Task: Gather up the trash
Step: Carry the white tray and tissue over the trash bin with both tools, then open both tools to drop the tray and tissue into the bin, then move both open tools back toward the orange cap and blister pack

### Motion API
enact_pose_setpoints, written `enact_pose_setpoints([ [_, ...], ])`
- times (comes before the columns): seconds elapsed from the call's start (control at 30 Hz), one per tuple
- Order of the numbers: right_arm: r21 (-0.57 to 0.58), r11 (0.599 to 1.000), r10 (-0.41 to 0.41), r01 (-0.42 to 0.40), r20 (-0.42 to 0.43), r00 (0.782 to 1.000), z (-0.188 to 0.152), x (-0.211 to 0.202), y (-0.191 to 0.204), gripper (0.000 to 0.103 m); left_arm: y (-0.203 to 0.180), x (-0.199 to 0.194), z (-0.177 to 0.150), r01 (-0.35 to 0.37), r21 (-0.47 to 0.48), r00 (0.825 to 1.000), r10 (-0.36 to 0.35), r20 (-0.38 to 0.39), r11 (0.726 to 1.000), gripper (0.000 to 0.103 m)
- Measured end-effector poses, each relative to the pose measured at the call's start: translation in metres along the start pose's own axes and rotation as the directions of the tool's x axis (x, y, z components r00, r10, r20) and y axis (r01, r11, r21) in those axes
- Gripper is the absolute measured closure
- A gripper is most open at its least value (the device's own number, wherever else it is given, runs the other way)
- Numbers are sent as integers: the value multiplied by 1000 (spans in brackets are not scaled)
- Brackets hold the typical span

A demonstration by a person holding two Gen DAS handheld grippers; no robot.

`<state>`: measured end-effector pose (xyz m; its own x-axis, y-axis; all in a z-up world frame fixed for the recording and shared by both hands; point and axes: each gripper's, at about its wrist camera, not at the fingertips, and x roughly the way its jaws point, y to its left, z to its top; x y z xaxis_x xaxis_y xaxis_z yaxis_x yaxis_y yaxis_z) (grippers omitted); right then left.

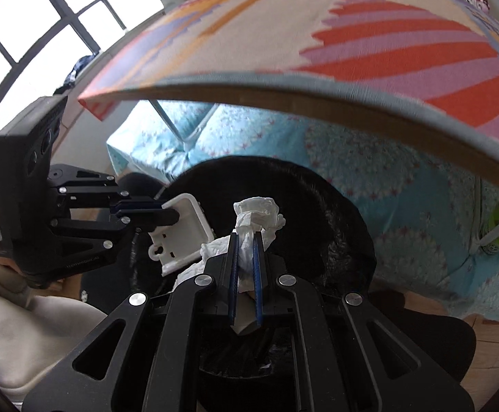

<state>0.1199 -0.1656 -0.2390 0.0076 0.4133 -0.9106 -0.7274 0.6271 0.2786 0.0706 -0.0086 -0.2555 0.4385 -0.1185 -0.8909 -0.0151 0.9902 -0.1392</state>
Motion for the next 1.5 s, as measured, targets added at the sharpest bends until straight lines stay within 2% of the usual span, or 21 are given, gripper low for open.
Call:
enact_pose_setpoints([
  [0.23, -51, 996, -69, 66, -68, 995, -8, 28, 1, 94, 3, 23, -5, -23, -1, 998, 23, -60, 1000, 97],
  [0.53, -61, 995, -85, 79, -106, 991, -11, 44, -3, 93, -2, 35, -7, -29, 14, 995, 31, -91, 999, 97],
  [0.57, -60, 995, -81, 75, -109, 991, -12, 45, -4, 90, -2, 35, -7, -37, 17, 995, 39, -97, 999, 97],
  [0.67, -59, 996, -80, 74, -108, 991, -12, 48, -5, 72, -3, 35, -6, -15, 4, 995, 15, -103, 1000, 96],
  [0.73, -59, 996, -73, 67, -102, 992, -12, 47, -3, 70, -4, 34, -4, 1, -7, 995, -2, -102, 1000, 96],
  [0.9, -65, 996, -63, 58, -90, 994, -10, 42, 0, 70, -4, 23, -2, 50, -25, 996, -51, -72, 998, 89],
  [0.97, -65, 996, -63, 57, -83, 995, -10, 39, 1, 70, -5, 19, 0, 47, -28, 997, -48, -62, 999, 80],
  [1.07, -64, 996, -60, 56, -71, 996, -8, 34, 2, 70, -4, 14, 1, 45, -32, 998, -47, -48, 998, 73],
  [1.5, -76, 995, -62, 63, 17, 998, 3, -6, 9, 69, 0, -47, 11, 56, -32, 996, -54, 77, 998, 73],
])
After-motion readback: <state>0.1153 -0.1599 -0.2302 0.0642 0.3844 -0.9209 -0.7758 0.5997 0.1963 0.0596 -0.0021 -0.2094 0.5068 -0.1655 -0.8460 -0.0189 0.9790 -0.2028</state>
